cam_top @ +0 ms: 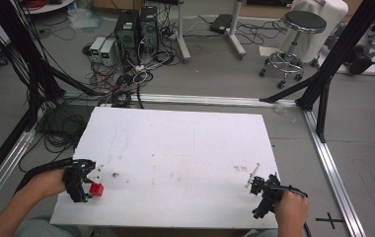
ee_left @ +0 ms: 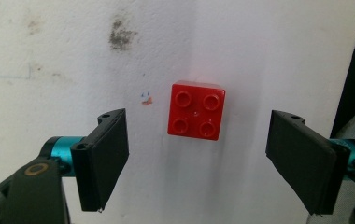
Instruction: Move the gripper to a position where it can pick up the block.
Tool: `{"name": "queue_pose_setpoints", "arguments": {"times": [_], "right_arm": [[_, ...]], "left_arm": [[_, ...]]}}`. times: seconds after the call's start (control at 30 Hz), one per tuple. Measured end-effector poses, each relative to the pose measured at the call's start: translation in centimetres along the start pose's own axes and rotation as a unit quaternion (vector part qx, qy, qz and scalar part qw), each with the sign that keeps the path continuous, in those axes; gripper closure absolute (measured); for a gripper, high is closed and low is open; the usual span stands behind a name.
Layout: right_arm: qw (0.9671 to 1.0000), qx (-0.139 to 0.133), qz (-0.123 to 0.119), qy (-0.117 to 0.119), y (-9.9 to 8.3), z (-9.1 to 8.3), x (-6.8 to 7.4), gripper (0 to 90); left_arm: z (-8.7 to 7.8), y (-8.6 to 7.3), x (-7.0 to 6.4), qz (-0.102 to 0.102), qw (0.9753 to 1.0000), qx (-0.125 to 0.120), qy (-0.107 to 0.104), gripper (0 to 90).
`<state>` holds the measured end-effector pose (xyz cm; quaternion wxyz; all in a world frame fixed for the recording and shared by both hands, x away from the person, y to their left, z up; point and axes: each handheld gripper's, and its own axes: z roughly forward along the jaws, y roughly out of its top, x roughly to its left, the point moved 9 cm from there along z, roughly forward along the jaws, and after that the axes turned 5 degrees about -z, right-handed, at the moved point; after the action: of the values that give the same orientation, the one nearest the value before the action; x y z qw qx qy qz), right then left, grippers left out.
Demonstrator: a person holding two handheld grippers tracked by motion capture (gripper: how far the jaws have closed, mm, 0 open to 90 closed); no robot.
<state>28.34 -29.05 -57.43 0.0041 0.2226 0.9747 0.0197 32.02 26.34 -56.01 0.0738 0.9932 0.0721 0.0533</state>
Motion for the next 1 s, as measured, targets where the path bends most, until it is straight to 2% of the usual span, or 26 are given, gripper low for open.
{"name": "queue_pose_setpoints", "arguments": {"times": [0.07, 0.13, 0.33, 0.73, 1.0], "right_arm": [[1.0, 0.0, -0.001, 0.0, 0.0, 0.0, 0.0, 2.9], [1.0, 0.0, 0.001, 0.001, 0.0, 0.0, 0.0, 3.0], [1.0, 0.001, 0.001, 0.001, 0.1, 0.1, 0.1, 2.9], [1.0, 0.002, -0.005, 0.003, 0.1, 0.2, 0.0, 2.9], [1.0, 0.005, -0.003, 0.005, 0.1, 0.3, 0.1, 2.9]], "left_arm": [[0.2, 0.0, 0.0, 0.012, 0.9999, 0.005, -0.007, 21.5], [0.4, 0.0, 0.1, 0.011, 0.9999, 0.008, -0.004, 21.6], [1.3, 0.0, 0.2, 0.023, 0.9992, 0.028, -0.016, 21.7], [2.7, 0.2, 0.0, 0.035, 0.9978, 0.05, -0.027, 21.7], [3.4, 0.1, 0.1, 0.07, 0.9954, 0.059, -0.029, 22.6]]}}
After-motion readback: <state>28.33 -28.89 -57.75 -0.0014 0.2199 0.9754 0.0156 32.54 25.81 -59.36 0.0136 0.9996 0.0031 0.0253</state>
